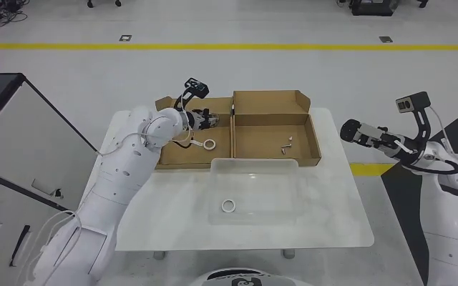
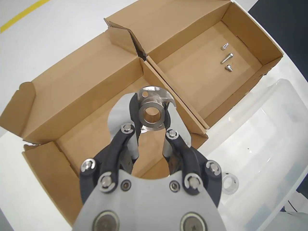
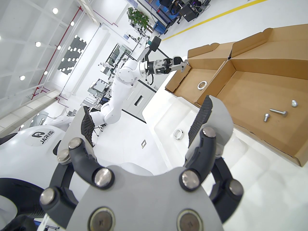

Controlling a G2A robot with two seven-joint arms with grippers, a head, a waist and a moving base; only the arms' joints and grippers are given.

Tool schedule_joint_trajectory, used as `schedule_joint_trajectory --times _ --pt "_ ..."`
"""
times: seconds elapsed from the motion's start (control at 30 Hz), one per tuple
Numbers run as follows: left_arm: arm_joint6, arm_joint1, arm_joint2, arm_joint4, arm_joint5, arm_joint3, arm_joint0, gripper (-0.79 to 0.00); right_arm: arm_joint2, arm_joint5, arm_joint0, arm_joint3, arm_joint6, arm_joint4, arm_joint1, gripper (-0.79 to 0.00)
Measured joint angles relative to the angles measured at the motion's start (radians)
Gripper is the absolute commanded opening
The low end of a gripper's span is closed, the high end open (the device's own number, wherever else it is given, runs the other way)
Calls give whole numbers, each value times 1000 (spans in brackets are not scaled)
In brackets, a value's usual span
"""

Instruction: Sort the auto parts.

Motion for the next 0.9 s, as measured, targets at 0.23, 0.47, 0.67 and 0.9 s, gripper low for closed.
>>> schedule_joint_trajectory --times 0.23,0.47,0.67,0.9 --pt "18 2 6 81 99 66 12 -785 0 0 0 0 0 0 0 0" --pt "25 -26 67 77 143 243 -43 -785 0 0 0 0 0 0 0 0" --pt "25 -54 116 47 168 359 -93 -785 0 0 0 0 0 0 0 0" --pt "31 -72 149 65 205 422 -117 -785 0 0 0 0 0 0 0 0"
